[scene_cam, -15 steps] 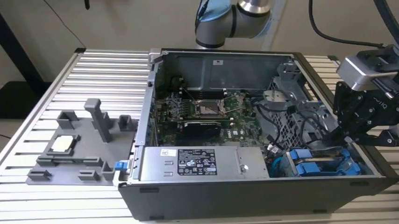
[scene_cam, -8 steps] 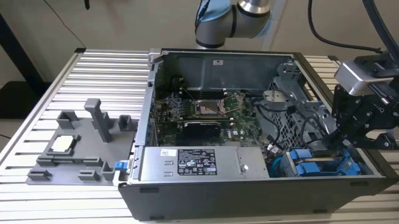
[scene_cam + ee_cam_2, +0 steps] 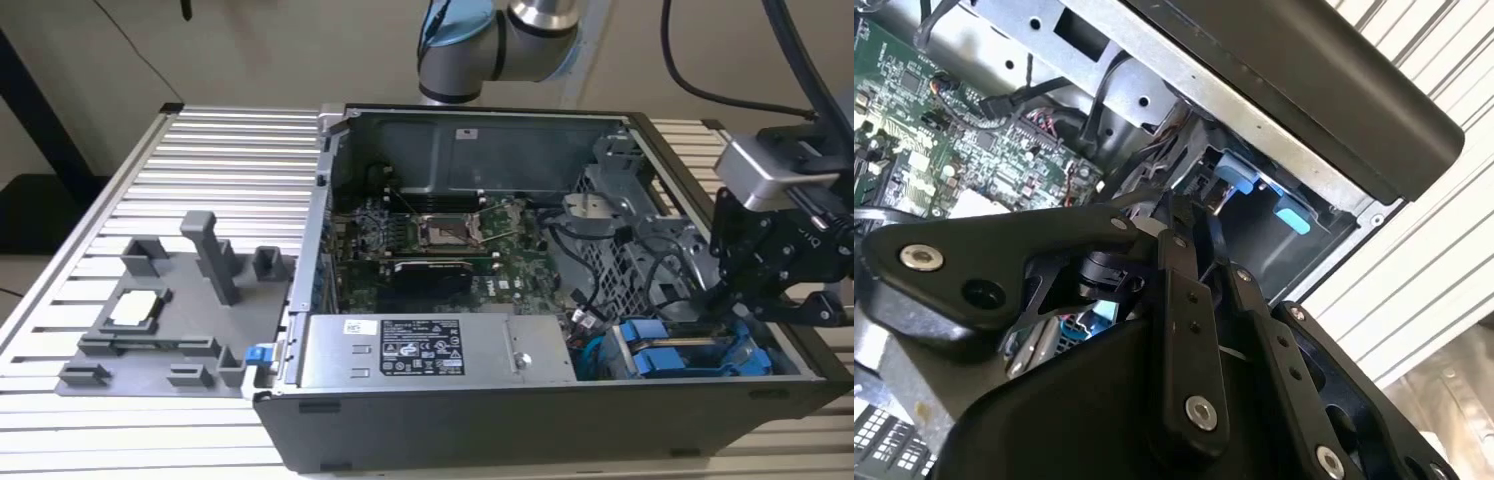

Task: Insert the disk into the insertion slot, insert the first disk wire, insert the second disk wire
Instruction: 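Insert the first disk wire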

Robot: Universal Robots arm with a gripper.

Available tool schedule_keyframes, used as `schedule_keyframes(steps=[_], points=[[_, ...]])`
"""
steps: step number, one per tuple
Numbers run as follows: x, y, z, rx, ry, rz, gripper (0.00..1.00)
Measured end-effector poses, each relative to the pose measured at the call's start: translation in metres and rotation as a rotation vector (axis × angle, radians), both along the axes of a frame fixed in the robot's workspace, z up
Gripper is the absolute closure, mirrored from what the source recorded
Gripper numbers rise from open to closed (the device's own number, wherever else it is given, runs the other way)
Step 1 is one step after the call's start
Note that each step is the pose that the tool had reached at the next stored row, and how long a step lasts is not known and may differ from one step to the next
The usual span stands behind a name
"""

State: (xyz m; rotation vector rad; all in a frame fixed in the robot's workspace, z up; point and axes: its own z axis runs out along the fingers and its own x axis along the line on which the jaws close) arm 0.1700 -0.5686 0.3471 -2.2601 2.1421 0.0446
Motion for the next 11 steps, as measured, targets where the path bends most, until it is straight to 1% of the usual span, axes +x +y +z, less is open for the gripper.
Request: schedule_keyframes(steps=[11], points=[[0.0001,-0.0001,-0.0038,0.0001,0.0000,-0.017,0.81]])
